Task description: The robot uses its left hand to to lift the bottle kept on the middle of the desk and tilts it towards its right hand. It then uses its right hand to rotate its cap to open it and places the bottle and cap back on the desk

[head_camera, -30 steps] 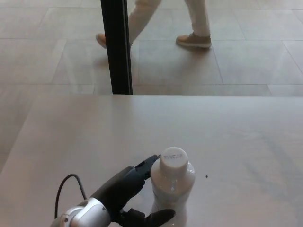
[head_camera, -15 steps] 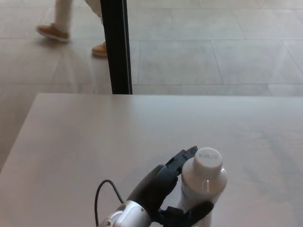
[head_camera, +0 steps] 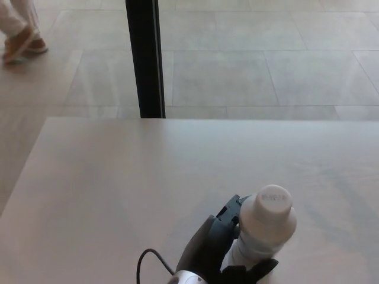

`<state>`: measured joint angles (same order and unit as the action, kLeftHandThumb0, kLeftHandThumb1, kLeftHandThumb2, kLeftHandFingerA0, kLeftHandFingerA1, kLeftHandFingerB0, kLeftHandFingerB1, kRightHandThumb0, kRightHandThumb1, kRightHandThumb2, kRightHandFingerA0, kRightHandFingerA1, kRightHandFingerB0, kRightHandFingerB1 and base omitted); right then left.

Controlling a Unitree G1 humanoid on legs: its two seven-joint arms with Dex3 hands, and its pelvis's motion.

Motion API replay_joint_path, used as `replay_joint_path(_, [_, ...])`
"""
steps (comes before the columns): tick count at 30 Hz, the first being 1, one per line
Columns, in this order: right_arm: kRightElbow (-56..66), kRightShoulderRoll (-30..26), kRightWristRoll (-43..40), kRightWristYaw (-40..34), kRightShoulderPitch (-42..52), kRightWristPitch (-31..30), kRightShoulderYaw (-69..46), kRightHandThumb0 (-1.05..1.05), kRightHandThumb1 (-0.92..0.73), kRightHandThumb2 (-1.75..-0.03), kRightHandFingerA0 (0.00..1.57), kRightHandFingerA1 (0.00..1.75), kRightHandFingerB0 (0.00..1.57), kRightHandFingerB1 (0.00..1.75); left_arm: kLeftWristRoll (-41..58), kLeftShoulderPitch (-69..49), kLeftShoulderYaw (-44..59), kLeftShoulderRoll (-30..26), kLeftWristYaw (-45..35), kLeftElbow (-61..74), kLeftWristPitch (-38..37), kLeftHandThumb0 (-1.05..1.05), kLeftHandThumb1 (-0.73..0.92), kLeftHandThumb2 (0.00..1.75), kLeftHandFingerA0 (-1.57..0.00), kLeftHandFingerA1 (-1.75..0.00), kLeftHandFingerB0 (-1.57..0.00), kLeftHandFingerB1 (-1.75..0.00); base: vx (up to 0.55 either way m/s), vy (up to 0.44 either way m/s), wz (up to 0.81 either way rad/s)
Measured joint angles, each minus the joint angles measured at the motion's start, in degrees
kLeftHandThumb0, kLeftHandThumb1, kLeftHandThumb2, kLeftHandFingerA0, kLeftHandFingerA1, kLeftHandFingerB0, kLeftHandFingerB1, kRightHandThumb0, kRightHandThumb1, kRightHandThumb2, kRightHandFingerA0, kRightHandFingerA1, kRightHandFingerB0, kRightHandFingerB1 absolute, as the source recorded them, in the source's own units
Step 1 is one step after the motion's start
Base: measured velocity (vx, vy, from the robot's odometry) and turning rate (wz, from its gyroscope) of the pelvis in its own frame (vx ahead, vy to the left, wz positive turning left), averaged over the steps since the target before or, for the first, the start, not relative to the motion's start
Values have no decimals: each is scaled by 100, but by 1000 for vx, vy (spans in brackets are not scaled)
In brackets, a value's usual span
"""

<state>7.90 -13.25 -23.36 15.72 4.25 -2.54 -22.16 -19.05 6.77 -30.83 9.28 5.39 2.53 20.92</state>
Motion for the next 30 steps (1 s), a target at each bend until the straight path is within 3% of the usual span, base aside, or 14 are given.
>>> replay_joint_path(2, [1, 13, -5, -16, 0, 0, -32, -58, -63, -59, 25, 40, 31, 34, -9, 0, 12, 0, 172, -75, -153, 23, 92, 99, -76, -175, -65, -143, 0, 0, 0])
replay_joint_path(9, [87, 143, -14, -125, 0, 0, -128, -54, -62, -58, 33, 43, 34, 33, -64, -6, 47, 7, 742, -375, -621, 18, 92, 103, -58, -175, -46, -160, 0, 0, 0])
replay_joint_path(13, [164, 253, -21, -208, 0, 0, -172, -55, -61, -58, 37, 45, 32, 32, -107, -12, 85, 12, 1084, -542, -849, 17, 92, 103, -60, -175, -46, -161, 0, 0, 0])
replay_joint_path(15, [186, 287, -22, -240, 2, -1, -195, -56, -63, -59, 38, 46, 27, 31, -123, -19, 124, 17, 1240, -593, -936, 19, 92, 100, -76, -175, -55, -143, 0, 0, 0])
replay_joint_path(19, [365, 219, 28, -300, 77, -83, -141, -65, -65, -60, 39, 41, 24, 32, -297, 123, 230, -56, 1307, -356, -809, 27, 89, 93, -69, -175, -59, -141, 0, 0, 0])
replay_joint_path(20, [412, 149, 68, -306, 97, -118, -95, -63, -62, -59, 44, 45, 28, 32, -356, 248, 239, -112, 1256, -254, -743, 33, 81, 88, -100, -163, -76, -131, 0, 0, 0])
replay_joint_path(21, [460, 86, 105, -310, 117, -158, -50, -67, -49, -84, 44, 57, 22, 44, -440, 421, 253, -244, 1187, -139, -677, 35, 79, 90, -101, -161, -79, -130, 0, 0, 0])
replay_joint_path(22, [486, 51, 132, -312, 123, -182, -14, -75, -52, -84, 46, 58, 23, 43, -484, 549, 254, -358, 1125, -83, -648, 33, 73, 92, -103, -157, -82, -126, 0, 0, 0])
replay_joint_path(23, [523, 0, 184, -323, 135, -212, 55, -75, -52, -84, 46, 58, 23, 43, -549, 746, 273, -566, 1030, -26, -616, 33, 73, 92, -103, -157, -82, -126, 0, 0, 0])
replay_joint_path(24, [552, -34, 240, -336, 145, -233, 110, -65, -59, -58, 52, 51, 30, 32, -599, 898, 279, -731, 951, 5, -590, 31, 72, 86, -83, -166, -75, -134, 0, 0, 0])
replay_joint_path(26, [588, -81, 357, -369, 155, -264, 229, -65, -59, -58, 52, 54, 31, 34, -708, 1175, 281, -1050, 794, 27, -529, 23, 60, 91, -84, -169, -81, -133, 0, 0, 0])
replay_joint_path(27, [599, -101, 420, -385, 155, -279, 301, -66, -59, -58, 51, 54, 30, 34, -760, 1314, 282, -1218, 713, 26, -501, 14, 60, 76, -82, -171, -79, -136, 0, 0, 0])
replay_joint_path(28, [607, -129, 493, -394, 155, -293, 384, -67, -58, -58, 49, 56, 31, 36, -813, 1451, 279, -1408, 631, 20, -484, 4, 49, 92, -114, -132, -95, -115, 0, 0, 0])
replay_joint_path(30, [623, -188, 627, -407, 150, -309, 568, -71, -62, -59, 47, 58, 29, 38, -904, 1679, 271, -1728, 483, 0, -458, -11, 50, 91, -113, -132, -92, -114, 0, 0, 0])
